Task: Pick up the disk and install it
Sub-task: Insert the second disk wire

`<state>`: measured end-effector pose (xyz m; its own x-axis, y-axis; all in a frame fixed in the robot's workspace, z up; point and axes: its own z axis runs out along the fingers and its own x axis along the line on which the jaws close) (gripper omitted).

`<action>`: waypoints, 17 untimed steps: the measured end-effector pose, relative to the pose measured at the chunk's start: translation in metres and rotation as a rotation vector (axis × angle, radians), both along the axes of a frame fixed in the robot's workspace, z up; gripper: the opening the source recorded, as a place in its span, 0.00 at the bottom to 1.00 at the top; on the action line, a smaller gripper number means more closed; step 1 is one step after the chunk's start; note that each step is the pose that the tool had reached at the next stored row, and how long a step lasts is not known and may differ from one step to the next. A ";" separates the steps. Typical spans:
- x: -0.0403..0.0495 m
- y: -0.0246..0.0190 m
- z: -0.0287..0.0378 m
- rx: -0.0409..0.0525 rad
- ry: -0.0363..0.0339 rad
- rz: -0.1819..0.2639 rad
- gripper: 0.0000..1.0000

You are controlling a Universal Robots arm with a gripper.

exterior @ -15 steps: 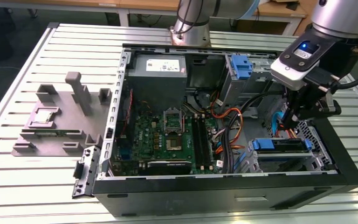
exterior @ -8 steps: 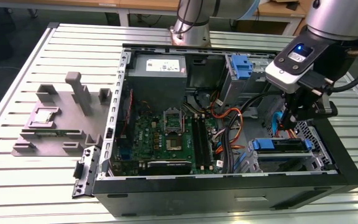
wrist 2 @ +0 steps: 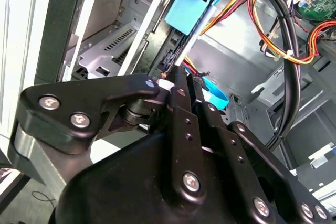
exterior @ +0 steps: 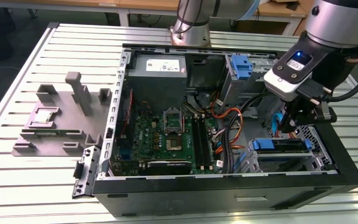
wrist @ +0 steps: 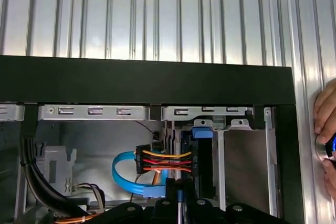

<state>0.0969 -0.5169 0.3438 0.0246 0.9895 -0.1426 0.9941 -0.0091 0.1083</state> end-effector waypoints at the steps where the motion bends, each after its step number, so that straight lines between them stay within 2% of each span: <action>1: -0.0006 -0.0011 -0.0005 0.0021 -0.0009 0.001 0.16; 5: -0.0042 -0.0049 -0.0019 0.0036 -0.0053 0.004 0.16; 8: -0.0063 -0.0075 -0.0026 0.0045 -0.0130 0.006 0.16; 11: -0.0075 -0.0097 -0.0031 0.0086 -0.0238 0.007 0.16; 17: -0.0085 -0.0128 -0.0043 0.0188 -0.0367 0.007 0.16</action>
